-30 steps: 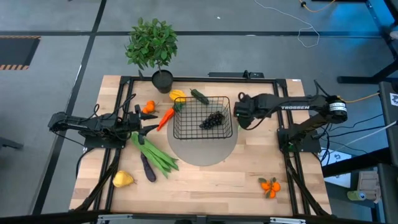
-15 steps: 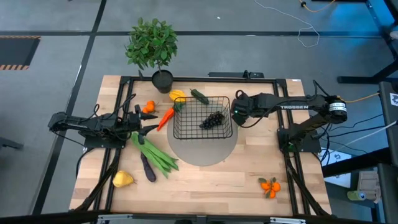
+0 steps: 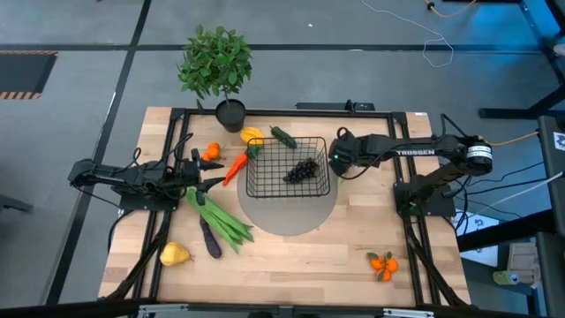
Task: Build produce basket
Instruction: Move the dragon fruit to the middle right side of the table
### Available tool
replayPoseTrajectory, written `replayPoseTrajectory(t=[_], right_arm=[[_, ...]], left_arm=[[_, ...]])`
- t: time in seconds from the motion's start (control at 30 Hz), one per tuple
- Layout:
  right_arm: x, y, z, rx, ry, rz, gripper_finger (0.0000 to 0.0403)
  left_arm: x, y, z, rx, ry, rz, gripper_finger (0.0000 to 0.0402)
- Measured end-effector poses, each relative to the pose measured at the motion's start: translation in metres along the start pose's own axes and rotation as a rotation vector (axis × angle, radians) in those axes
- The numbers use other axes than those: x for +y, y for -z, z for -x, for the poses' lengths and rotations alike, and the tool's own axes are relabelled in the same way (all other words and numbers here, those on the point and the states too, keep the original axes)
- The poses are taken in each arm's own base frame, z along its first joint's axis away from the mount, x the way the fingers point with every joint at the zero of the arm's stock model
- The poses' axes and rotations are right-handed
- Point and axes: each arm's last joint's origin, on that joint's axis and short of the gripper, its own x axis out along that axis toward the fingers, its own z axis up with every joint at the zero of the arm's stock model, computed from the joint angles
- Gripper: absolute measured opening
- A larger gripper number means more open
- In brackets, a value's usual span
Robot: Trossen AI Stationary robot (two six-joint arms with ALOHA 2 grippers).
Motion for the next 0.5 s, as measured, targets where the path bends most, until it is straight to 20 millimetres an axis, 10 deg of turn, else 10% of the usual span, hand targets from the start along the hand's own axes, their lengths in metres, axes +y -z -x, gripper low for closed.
replayPoseTrajectory(t=[0.5], right_arm=[[-0.0003,-0.0007,-0.0007,-0.026,0.023,0.011,0.012]], left_arm=[[0.0,0.0,0.0,0.0,0.0,0.0,0.019]])
